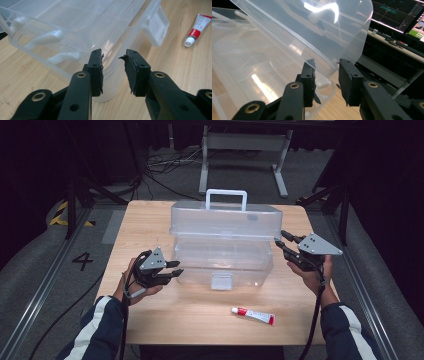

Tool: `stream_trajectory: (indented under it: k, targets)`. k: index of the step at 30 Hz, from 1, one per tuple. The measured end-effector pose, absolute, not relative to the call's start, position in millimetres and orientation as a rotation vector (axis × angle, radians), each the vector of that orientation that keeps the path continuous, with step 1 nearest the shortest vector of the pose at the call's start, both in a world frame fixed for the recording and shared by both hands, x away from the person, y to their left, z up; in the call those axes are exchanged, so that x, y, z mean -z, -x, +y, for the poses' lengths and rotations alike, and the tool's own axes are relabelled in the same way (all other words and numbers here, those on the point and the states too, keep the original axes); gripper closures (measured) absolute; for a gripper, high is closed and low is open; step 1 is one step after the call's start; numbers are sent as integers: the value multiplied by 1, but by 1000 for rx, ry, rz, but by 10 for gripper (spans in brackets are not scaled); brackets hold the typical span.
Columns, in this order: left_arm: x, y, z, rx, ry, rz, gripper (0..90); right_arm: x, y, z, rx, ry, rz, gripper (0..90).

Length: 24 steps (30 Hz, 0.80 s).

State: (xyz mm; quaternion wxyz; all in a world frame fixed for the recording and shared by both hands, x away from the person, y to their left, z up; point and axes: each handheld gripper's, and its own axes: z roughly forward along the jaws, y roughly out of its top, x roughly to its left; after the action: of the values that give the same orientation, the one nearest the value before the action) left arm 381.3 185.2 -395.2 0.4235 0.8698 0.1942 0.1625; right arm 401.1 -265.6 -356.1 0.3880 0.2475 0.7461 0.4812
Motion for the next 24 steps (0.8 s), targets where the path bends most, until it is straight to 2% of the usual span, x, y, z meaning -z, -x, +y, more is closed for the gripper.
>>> stream_trajectory:
  k: [14,24]
  targets:
    - [400,-390,179,-351,-2178,461,661,345,-407,-262,-1209,-657,1870,697]
    - [401,-398,167,-340,-2244,406,676,341,-411,-257,-1240,-712,1794,718]
